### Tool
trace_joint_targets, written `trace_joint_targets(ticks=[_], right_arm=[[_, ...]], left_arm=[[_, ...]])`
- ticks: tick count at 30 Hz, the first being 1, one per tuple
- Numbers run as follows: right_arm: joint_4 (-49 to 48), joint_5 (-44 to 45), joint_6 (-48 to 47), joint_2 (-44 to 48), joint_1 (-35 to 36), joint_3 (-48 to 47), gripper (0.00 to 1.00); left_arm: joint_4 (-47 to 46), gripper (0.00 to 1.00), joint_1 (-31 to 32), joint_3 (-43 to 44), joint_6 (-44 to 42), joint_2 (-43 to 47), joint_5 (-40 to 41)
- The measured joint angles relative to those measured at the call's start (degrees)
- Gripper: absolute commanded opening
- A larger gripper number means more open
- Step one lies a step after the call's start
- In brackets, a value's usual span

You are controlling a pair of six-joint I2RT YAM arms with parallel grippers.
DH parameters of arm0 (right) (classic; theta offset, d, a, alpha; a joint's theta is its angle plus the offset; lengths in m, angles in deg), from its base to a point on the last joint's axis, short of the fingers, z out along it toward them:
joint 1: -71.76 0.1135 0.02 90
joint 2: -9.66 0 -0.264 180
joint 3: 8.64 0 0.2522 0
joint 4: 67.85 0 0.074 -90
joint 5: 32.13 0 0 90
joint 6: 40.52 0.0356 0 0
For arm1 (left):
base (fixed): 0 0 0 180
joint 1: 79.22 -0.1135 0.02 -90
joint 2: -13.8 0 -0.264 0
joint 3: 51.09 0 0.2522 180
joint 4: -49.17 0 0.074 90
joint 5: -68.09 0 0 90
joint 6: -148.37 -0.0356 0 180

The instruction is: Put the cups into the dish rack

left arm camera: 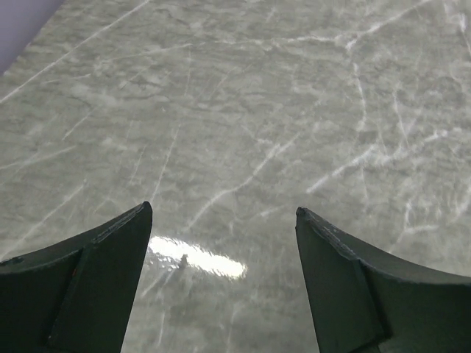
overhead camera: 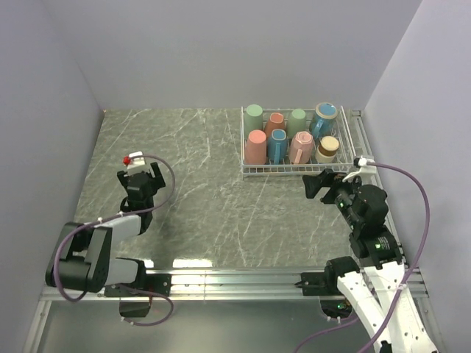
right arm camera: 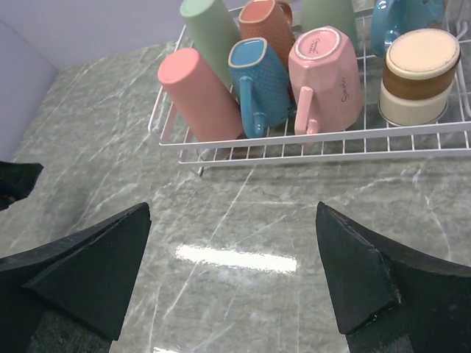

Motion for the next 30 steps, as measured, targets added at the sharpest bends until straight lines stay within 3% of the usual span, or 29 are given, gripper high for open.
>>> trace_joint_targets(ticks=[6, 10, 13, 14, 16, 22, 30], right_arm=[[-5.97, 3.02, -0.46, -3.48, 1.44, 3.28, 1.00], [-12.41, 14.60, 0.46, -7.76, 2.08, 6.40, 1.00], [-18.60, 22.49, -1.20, -9.88, 2.16, 11.30, 1.00], [-20.63, 24.55, -1.81, -10.19, 2.16, 13.35, 1.00], [-27.41, 26.56, -3.87, -10.36, 2.16, 18.25, 1.00], [-52.61, 22.80, -12.74, -19.06, 1.88, 30.77, 1.00], [-72.72, 22.03, -15.72, -34.77, 0.31, 32.13, 1.00]], left_arm=[[-12.20, 0.85, -5.60, -1.62, -0.76, -4.28, -4.92], [-21.46, 0.86, -6.86, -3.65, -0.76, -8.85, -7.41], [-23.43, 0.85, -6.84, -4.74, -0.76, -10.27, -8.37], [-23.85, 0.99, -6.84, -4.83, -0.74, -10.27, -8.55], [-25.11, 0.99, -6.84, -4.83, -0.87, -10.27, -8.92], [-27.04, 0.99, -6.84, -4.83, -0.85, -10.27, -9.27], [-27.56, 1.00, -6.84, -4.83, -0.85, -10.27, -9.31]])
